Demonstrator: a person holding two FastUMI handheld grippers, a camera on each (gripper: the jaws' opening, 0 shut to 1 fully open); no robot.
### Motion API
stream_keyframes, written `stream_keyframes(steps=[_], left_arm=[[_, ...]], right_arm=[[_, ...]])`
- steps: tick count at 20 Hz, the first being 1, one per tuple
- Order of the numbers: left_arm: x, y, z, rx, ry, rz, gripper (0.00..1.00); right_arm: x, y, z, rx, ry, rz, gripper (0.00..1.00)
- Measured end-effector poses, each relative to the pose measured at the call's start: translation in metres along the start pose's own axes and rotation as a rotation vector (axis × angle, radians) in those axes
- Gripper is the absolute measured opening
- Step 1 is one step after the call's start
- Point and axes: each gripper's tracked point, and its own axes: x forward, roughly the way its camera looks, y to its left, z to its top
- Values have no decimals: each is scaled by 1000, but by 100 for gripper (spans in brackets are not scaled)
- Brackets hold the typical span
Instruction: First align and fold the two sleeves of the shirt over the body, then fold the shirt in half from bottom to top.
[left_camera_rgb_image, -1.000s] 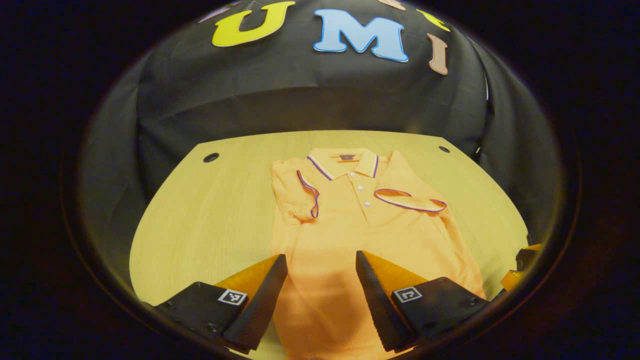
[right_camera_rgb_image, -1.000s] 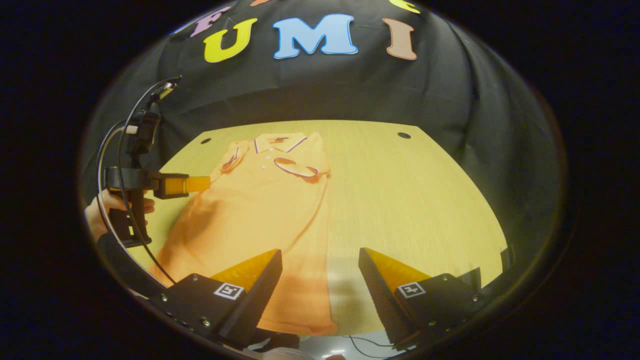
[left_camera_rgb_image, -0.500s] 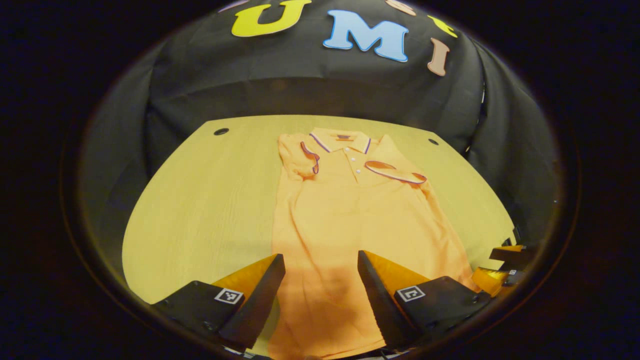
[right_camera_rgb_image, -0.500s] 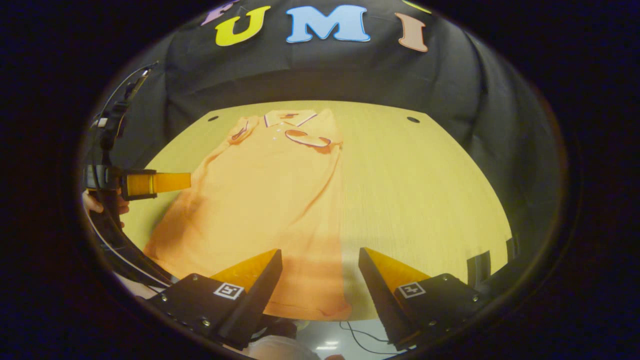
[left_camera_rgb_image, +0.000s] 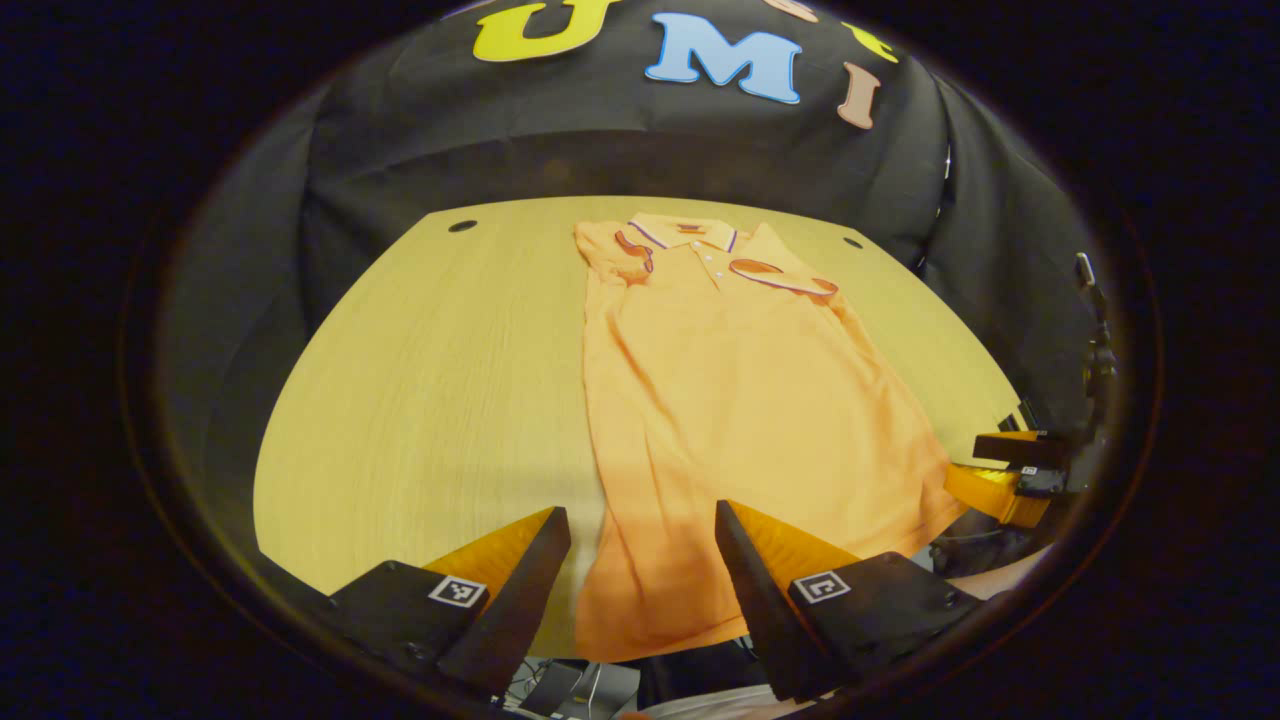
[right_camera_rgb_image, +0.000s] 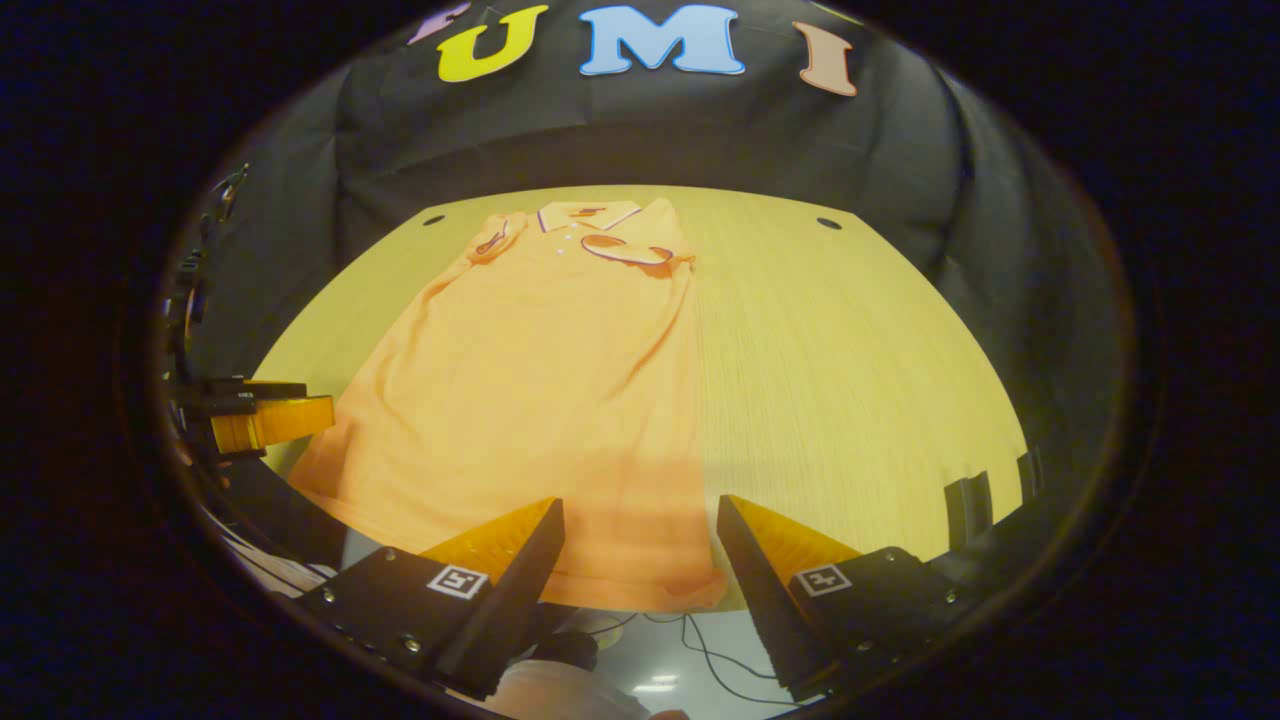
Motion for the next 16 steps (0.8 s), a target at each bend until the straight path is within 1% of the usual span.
stream_keyframes(steps=[3,7,11,14,16], left_arm=[[-9,1,-17,-14,9,-8,95],[-14,-8,-34,10,24,-21,95],[-9,-18,-52,17,54,-26,96],[-7,-18,-61,20,75,-9,95],[-5,-20,-63,42,79,6,95]], right_arm=[[0,-6,-12,5,9,-19,96],[3,-7,-29,25,37,-22,96],[8,-9,-41,26,56,-22,96],[10,-8,-41,39,44,-9,96],[10,-7,-42,45,40,-7,96]])
